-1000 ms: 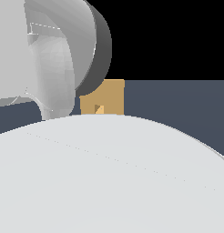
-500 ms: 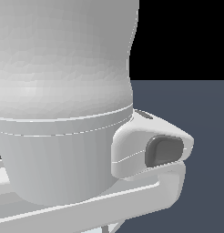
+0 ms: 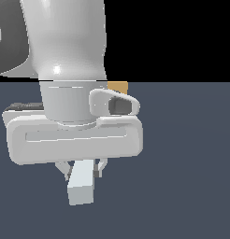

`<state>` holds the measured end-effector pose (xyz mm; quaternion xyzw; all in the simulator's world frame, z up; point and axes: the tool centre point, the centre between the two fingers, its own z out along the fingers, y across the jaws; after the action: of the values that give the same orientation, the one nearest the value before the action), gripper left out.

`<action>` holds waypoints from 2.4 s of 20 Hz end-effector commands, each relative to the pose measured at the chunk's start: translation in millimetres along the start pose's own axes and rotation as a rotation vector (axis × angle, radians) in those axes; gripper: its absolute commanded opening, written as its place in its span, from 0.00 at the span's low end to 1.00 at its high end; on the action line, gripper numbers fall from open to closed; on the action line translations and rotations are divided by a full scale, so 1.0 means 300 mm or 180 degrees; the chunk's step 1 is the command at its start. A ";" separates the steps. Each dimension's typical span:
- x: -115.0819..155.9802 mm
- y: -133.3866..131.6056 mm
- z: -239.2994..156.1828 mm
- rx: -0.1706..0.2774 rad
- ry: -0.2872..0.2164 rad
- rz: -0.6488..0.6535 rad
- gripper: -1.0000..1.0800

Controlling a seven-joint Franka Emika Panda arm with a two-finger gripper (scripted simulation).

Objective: Insert the peg into the horizontal hole in a box.

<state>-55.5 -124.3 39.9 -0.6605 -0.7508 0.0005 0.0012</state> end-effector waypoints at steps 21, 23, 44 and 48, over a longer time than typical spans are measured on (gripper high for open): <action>0.534 0.020 -0.080 -0.0008 -0.0003 0.0589 0.00; 0.549 0.024 -0.083 -0.0008 -0.0003 0.0607 0.00; 0.607 0.039 -0.084 -0.0007 -0.0001 0.0622 0.00; 0.683 0.052 -0.085 -0.0009 -0.0001 0.0622 0.00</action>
<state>-67.0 70.8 64.4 -0.7311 -0.6822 0.0007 0.0007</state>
